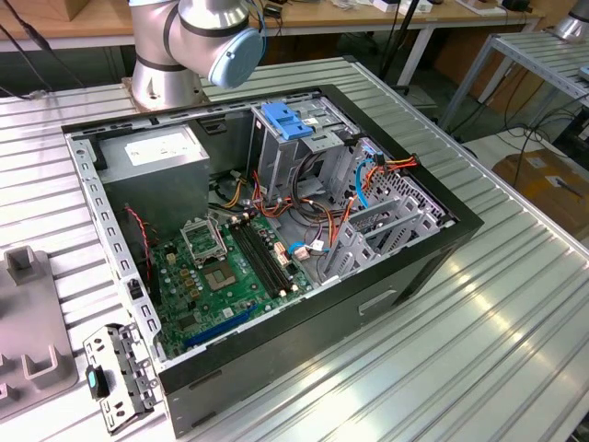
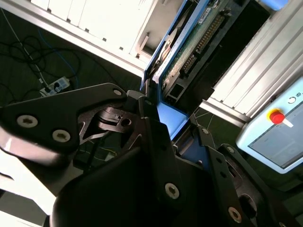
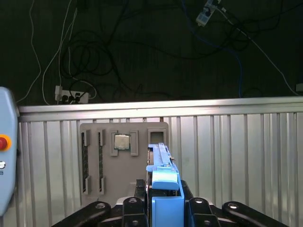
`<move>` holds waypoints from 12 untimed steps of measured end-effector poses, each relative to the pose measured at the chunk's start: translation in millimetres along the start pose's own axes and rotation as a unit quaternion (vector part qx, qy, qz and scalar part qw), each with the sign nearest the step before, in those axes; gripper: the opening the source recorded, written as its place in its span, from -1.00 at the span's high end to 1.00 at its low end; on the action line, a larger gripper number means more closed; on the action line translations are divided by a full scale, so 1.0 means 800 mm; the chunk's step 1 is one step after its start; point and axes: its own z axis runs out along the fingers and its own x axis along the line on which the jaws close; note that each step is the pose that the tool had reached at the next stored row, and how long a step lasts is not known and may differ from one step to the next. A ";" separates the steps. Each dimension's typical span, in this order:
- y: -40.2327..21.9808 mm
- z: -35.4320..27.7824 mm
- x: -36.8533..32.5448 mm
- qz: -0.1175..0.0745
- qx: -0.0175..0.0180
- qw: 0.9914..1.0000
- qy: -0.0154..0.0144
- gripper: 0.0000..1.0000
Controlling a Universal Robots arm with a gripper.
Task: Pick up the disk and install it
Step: 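Pick up the disk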
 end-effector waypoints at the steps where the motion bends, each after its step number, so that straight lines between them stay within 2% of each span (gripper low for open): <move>1: 0.0000 -0.0016 0.0000 0.000 0.000 1.000 0.000 0.26; 8: -0.0003 -0.0153 0.0004 0.000 0.000 1.000 0.000 0.26; 9: -0.0003 -0.0199 0.0005 0.000 0.000 1.000 0.000 0.26; 12: -0.0005 -0.0268 0.0006 0.000 0.000 1.000 0.000 0.26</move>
